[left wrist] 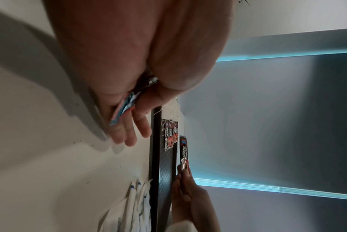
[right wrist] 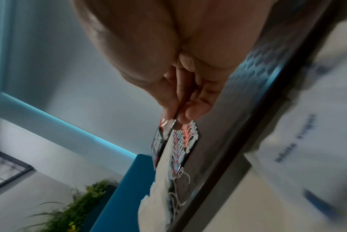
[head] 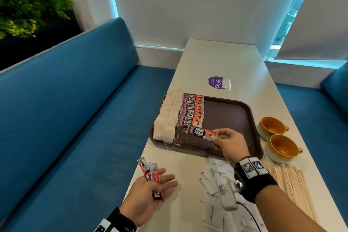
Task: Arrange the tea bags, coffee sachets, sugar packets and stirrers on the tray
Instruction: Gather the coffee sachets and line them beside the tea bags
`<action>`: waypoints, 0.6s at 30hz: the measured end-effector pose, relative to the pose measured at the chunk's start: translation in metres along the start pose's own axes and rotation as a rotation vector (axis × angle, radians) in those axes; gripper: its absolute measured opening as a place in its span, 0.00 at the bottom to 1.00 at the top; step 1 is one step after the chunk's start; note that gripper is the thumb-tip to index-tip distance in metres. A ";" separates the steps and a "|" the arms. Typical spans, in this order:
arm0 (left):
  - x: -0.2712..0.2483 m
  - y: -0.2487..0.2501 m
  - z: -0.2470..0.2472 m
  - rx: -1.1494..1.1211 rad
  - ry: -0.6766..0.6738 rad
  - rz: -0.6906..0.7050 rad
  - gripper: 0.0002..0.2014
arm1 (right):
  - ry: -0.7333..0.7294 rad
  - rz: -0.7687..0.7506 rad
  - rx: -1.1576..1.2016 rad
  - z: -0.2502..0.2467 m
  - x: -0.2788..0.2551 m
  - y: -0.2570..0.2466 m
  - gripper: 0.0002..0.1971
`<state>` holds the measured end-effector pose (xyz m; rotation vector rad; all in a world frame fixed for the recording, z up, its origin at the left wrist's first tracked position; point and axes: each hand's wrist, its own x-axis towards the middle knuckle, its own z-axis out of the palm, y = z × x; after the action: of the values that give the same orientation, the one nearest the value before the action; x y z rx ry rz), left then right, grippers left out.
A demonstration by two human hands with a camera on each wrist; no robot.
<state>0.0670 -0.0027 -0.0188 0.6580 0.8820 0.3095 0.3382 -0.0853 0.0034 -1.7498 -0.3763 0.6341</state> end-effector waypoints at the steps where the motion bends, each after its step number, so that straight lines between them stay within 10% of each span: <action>1: 0.002 0.000 -0.001 0.003 -0.004 0.001 0.21 | -0.013 0.010 -0.032 0.004 0.015 0.001 0.05; 18: 0.016 0.006 -0.007 0.018 -0.059 -0.088 0.13 | -0.177 0.134 -0.334 0.048 0.094 -0.002 0.11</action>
<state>0.0713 0.0132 -0.0281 0.6398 0.8558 0.2025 0.3855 0.0051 -0.0240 -2.0555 -0.5140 0.8646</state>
